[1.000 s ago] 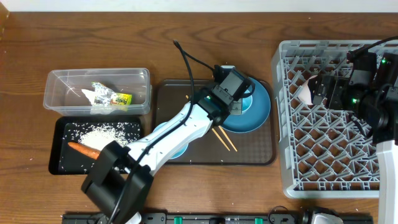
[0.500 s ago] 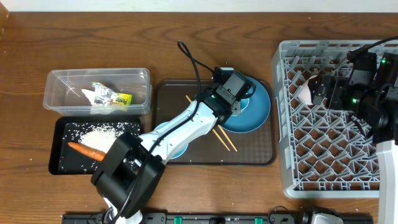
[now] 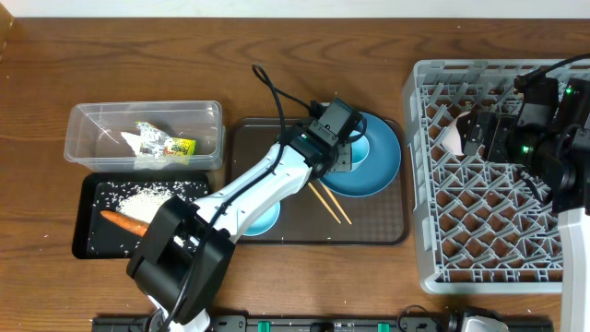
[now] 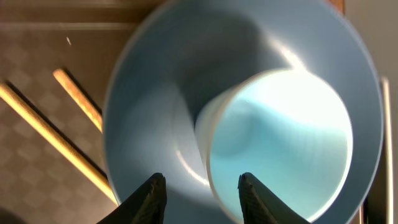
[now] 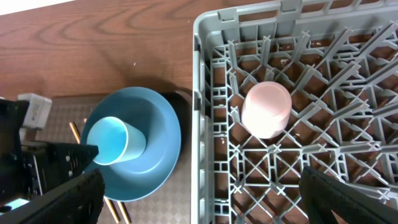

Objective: Sort waste into correct bins and load items into the dishwasher rack
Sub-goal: 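Lift the light-blue cup off the plate with the left gripper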

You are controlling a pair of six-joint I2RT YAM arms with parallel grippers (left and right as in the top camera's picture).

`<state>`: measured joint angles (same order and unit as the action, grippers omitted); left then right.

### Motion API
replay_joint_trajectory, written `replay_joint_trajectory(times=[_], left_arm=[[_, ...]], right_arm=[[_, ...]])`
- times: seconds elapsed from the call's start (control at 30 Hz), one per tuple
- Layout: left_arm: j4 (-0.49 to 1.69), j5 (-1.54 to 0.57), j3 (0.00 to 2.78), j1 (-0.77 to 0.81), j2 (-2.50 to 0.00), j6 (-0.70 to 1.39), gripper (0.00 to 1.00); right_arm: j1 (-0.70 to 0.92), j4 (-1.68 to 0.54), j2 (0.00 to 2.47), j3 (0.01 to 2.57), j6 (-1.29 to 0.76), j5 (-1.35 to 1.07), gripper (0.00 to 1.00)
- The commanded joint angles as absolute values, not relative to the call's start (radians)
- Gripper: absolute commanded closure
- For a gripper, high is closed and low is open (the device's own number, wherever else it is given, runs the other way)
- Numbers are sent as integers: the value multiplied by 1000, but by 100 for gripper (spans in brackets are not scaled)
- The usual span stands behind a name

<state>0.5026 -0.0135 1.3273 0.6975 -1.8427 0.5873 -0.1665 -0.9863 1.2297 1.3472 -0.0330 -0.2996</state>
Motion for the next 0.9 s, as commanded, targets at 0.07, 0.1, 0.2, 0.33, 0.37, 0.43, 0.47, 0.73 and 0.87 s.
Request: replay_joint_trajectory(times=[0.07,0.1,0.2,0.33,0.37,0.43,0.47,0.73,0.87], left_arm=[[496,-34,1346,698,-1866,593,59],[485,-33,1346,696,-1870,593,59],[464,-34,1346,692,-1872,603,60],[455,-34,1346,693,-1875,611,60],[456,-34,1346,693,-1877,611,60],[455,-33,1345,693,-1883,611,60],[455,-33,1345,693,-1886,611,60],[454,-33,1345,691,-1925,615,67],[444,-14,1345,683,-1915,615,78]], right_arm=[[-176,-988,1224,1359,-28,-311,1],[-176,-988,1224,1359,-28,-311,1],[-176,-988,1224,1359,-28,-311,1],[-176,-988,1224,1359,-28,-311,1],[-176,-988,1224,1359,-28,-311,1],[-176,-988,1224,1359,-28,-311,1],[-176,-988,1224,1359,-28,-311,1],[-176,-988,1224,1359,-28,-311,1],[-176,-988,1224,1359,-28,-311,1]])
